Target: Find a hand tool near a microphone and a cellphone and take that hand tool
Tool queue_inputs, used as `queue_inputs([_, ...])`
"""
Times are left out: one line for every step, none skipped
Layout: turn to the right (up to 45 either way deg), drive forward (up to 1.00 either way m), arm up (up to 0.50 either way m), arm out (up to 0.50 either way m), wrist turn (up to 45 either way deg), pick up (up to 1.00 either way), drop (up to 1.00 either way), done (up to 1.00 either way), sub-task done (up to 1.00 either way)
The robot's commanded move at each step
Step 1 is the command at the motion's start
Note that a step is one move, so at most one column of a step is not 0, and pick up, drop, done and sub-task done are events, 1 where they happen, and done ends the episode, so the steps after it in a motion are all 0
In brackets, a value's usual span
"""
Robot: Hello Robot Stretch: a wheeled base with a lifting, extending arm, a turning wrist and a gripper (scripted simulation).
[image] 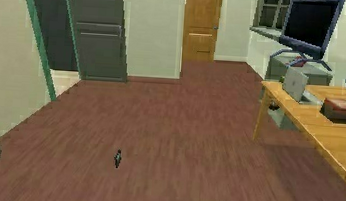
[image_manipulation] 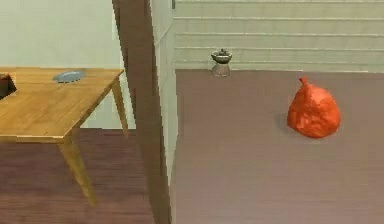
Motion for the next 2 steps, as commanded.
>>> queue_inputs([0.0,1.0,0.0,0.0,0.0,0.0,0.0,0.0,0.0])
queue_inputs([3.0,0.0,0.0,0.0,0.0,0.0,0.0,0.0,0.0])
